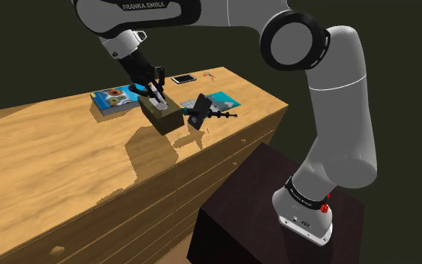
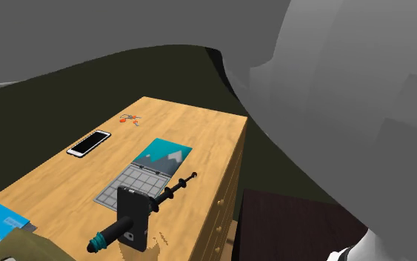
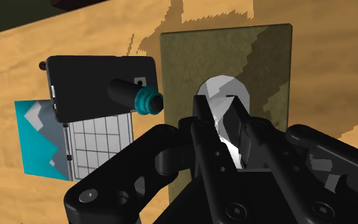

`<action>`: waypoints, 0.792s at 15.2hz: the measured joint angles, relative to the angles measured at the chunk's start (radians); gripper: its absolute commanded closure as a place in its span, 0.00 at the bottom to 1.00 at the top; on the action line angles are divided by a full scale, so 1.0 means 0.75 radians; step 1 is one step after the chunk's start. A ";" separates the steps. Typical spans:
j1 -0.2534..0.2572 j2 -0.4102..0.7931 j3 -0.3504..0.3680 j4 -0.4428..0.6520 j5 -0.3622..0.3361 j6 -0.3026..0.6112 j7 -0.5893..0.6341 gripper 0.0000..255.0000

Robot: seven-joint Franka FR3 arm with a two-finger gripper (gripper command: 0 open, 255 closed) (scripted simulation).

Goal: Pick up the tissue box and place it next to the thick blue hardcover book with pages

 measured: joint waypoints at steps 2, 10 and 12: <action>-0.002 0.002 0.001 -0.029 0.001 0.030 0.007 1.00; -0.009 0.009 0.002 -0.113 0.003 0.120 0.025 1.00; -0.009 0.009 0.003 -0.114 0.003 0.121 0.025 1.00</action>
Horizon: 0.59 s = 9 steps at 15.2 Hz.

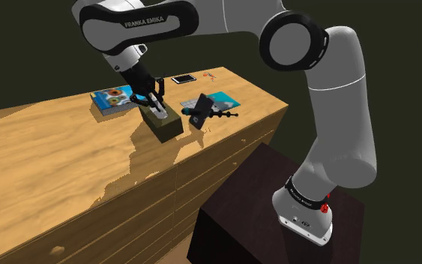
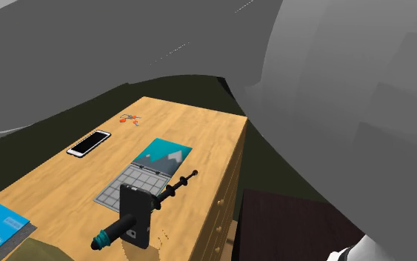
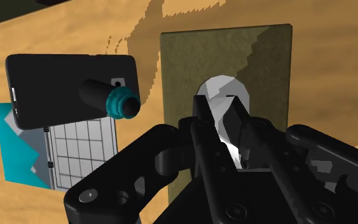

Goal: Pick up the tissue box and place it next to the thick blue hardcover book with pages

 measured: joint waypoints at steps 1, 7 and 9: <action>0.000 -0.001 0.000 -0.001 0.000 0.000 0.000 1.00; -0.002 0.002 -0.001 -0.004 -0.001 0.006 -0.001 0.00; 0.004 0.010 -0.001 0.026 -0.001 -0.016 -0.002 0.00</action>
